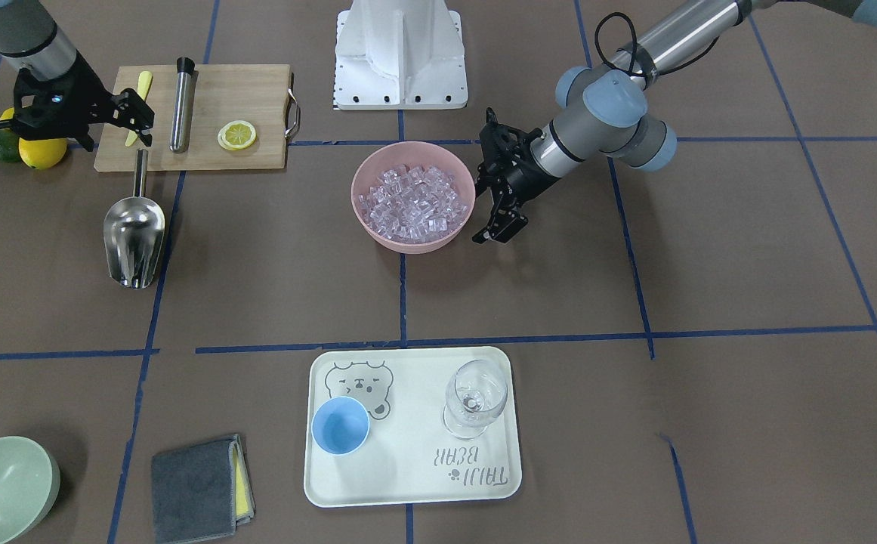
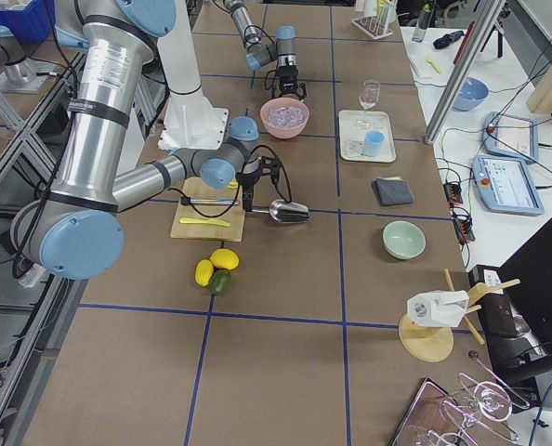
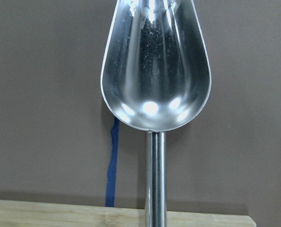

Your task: Put ice in cup with scoop

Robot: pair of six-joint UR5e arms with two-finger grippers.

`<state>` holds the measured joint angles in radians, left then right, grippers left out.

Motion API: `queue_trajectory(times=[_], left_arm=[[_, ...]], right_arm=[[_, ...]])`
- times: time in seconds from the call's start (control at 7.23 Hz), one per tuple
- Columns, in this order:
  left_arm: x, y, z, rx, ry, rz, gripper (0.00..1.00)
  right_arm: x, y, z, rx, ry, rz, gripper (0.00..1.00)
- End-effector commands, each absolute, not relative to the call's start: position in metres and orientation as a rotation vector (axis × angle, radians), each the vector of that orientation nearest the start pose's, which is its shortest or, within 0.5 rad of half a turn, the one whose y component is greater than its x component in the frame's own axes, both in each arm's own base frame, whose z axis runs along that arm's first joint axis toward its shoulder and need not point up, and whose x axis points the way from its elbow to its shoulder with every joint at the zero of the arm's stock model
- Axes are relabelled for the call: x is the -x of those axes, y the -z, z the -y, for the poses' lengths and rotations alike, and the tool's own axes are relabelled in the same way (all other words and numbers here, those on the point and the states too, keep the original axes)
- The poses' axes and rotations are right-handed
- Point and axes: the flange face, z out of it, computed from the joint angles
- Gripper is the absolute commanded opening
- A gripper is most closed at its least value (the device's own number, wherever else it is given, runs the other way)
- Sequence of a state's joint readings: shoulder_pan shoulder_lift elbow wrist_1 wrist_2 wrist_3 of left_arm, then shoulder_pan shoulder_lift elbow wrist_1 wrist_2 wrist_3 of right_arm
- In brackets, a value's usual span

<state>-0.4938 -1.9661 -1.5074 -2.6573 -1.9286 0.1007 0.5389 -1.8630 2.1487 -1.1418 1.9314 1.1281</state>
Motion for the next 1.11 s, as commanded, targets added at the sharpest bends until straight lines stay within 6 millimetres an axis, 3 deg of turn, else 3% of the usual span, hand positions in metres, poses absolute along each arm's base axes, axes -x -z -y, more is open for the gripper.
queue_trajectory(times=[0.0,0.28,0.41,0.55,0.97], left_arm=[[-0.516,-0.346,0.39,-1.2,-1.205,-0.996,0.99],[-0.517,-0.346,0.389,-1.198,-1.205,-0.997,0.99],[-0.517,-0.346,0.389,-1.2,-1.205,-0.998,0.99],[-0.516,-0.345,0.389,-1.201,-1.202,-0.998,0.99],[-0.516,-0.345,0.389,-1.201,-1.202,-0.998,0.99]], right_arm=[[0.311,-0.507,0.276,-0.06,0.055,0.811,0.99],[0.314,-0.5,0.273,-0.047,0.058,0.821,0.69],[0.316,-0.495,0.273,-0.037,0.06,0.814,0.69],[0.321,-0.477,0.277,-0.018,0.052,0.778,0.68],[0.322,-0.479,0.28,-0.016,0.054,0.755,0.65]])
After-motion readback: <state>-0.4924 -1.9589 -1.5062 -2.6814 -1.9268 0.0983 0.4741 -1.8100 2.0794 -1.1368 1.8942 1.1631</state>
